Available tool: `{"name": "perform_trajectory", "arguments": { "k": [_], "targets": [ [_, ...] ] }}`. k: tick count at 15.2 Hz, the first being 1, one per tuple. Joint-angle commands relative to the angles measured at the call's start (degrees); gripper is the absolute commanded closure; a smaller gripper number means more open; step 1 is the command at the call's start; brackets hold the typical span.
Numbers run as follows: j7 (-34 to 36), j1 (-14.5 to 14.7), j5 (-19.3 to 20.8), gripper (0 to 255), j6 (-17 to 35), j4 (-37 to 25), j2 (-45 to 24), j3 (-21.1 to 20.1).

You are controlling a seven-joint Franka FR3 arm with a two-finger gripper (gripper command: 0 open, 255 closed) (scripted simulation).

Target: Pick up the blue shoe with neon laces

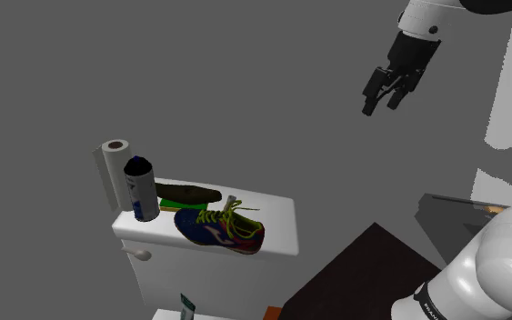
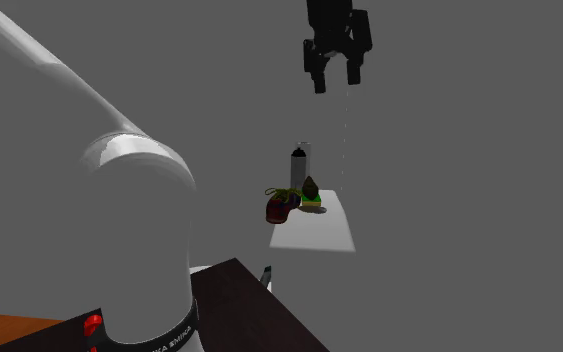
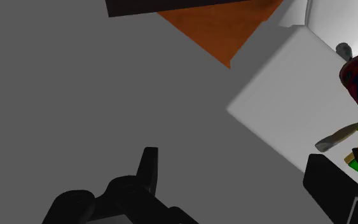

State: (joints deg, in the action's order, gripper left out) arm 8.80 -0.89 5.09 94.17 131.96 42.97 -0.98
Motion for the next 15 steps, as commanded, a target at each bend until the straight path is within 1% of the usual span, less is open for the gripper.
{"name": "perform_trajectory", "arguments": {
  "k": [1, 8, 15],
  "targets": [
    [0.0, 0.0, 0.0, 0, 0.0, 0.0, 0.0, 0.0],
    [2.32, 3.2, -3.42, 0, 7.66, 1.64, -8.71, -3.81],
    [4.31, 6.19, -6.12, 0, 14.89, 0.75, -19.23, -7.71]
  ]
}}
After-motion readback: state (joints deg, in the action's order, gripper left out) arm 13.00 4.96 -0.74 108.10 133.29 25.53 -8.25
